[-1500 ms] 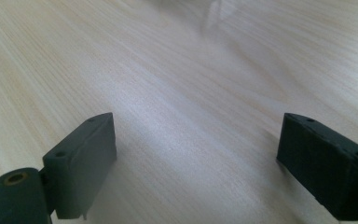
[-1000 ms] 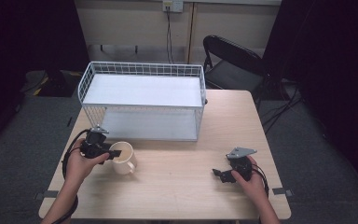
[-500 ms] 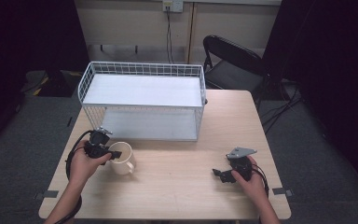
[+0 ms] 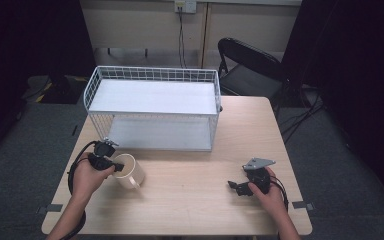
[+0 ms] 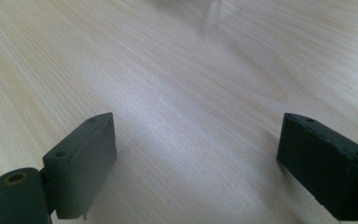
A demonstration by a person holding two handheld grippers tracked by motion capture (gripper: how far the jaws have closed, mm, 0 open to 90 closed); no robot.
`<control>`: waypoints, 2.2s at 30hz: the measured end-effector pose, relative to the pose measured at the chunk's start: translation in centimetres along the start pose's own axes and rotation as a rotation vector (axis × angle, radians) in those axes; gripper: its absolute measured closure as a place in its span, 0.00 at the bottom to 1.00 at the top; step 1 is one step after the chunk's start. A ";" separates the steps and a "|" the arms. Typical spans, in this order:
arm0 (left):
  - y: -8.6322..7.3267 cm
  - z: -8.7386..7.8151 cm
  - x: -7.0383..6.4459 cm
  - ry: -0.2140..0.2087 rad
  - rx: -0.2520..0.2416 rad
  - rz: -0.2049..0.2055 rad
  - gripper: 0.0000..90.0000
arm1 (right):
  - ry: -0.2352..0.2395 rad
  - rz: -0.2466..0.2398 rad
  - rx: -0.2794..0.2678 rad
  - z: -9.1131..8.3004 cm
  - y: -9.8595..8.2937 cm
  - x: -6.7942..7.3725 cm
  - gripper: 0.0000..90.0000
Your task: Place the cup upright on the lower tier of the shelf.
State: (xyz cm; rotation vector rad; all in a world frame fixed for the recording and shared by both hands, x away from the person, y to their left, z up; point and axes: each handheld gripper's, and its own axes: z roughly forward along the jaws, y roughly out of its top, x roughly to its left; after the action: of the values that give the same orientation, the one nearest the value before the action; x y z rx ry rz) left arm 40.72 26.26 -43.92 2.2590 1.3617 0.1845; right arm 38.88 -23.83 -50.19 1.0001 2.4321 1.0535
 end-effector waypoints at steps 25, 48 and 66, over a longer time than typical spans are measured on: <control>0.0 -1.1 -0.3 0.094 -0.193 -0.042 0.93 | 0.000 0.000 0.000 0.0 0.0 0.0 0.12; 1.3 0.2 -0.6 0.178 -0.366 -0.123 0.93 | 0.000 0.000 0.000 0.0 0.0 0.0 0.12; 2.0 1.2 -0.9 0.237 -0.455 -0.170 0.93 | 0.000 0.001 0.000 0.0 0.0 0.0 0.12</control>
State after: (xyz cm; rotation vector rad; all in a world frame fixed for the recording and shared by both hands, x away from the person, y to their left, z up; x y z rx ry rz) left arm 42.33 24.35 -43.85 1.7771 1.4466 0.6510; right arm 38.89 -23.83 -50.18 1.0011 2.4321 1.0540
